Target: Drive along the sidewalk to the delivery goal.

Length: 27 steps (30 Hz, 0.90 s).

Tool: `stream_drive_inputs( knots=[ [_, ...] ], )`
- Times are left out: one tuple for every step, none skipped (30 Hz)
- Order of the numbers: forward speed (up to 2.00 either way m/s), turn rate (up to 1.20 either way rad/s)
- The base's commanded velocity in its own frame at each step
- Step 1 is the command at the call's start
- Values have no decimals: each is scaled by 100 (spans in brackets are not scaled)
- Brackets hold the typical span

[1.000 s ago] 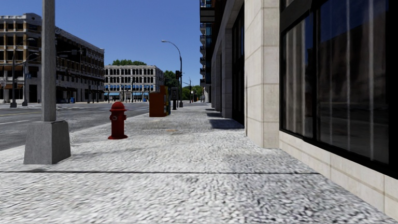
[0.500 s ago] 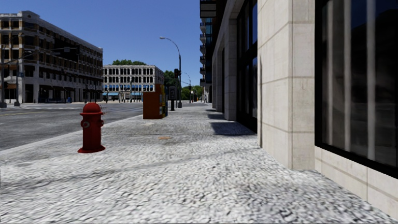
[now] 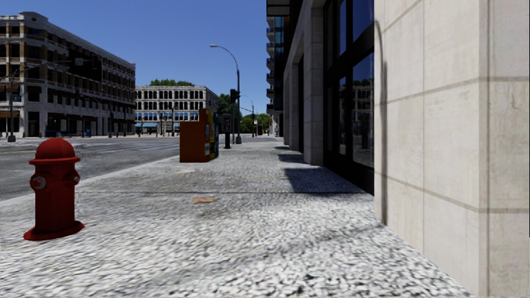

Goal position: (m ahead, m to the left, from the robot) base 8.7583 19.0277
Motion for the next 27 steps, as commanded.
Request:
stream_drive_inputs(
  knots=[
    [200, 0],
    [200, 0],
    [200, 0],
    [200, 0],
    [200, 0],
    [200, 0],
    [200, 0],
    [200, 0],
    [200, 0],
    [200, 0],
    [200, 0],
    [200, 0],
    [200, 0],
    [200, 0],
    [200, 0],
    [200, 0],
    [200, 0],
    [200, 0],
    [200, 0],
    [200, 0],
    [200, 0],
    [200, 0],
    [200, 0],
    [200, 0],
    [200, 0],
    [200, 0],
    [200, 0]
  ],
)
